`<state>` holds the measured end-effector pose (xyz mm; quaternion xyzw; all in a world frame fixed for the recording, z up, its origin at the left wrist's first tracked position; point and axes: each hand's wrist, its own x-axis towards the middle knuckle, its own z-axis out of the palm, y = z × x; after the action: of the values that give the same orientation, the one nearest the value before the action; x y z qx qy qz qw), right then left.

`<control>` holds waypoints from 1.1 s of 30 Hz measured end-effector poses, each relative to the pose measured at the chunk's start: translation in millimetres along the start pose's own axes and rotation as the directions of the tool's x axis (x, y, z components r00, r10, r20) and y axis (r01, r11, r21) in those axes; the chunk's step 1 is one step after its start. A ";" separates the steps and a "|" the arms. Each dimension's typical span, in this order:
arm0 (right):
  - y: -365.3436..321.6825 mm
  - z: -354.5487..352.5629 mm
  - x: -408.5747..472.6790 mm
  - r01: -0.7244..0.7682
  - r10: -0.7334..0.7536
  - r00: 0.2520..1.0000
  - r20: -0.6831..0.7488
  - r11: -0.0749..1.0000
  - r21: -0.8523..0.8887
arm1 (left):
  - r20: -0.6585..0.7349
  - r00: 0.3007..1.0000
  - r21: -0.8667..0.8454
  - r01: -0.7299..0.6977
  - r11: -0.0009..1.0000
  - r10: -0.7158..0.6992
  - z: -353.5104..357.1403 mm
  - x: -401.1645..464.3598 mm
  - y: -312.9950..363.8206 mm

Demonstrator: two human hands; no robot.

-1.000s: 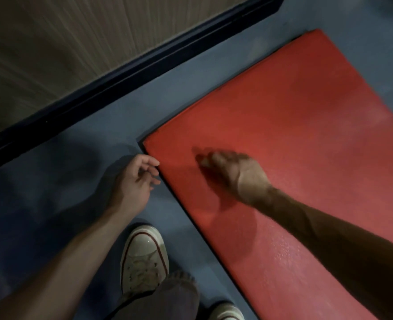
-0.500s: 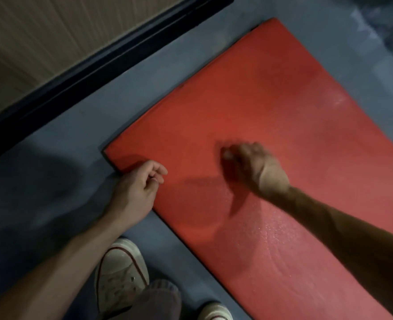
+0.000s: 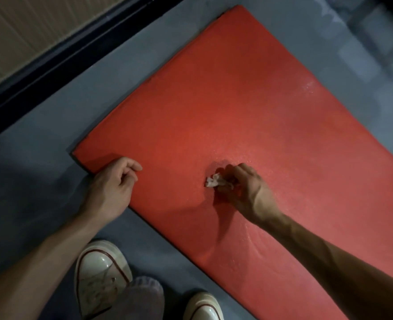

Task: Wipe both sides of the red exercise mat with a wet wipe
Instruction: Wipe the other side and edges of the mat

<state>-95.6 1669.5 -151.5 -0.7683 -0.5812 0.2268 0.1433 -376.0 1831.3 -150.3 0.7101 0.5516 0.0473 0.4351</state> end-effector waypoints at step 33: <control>-13.0 3.3 -3.3 0.194 -0.175 0.981 0.086 0.927 -0.321 | 0.002 1.000 0.001 -0.023 1.000 0.023 4.1 0.8 -4.2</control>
<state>-108.8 1669.8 -147.4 -0.7167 -0.6842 0.1340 0.0181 -376.6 1829.8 -156.0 0.7167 0.5431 0.0513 0.4344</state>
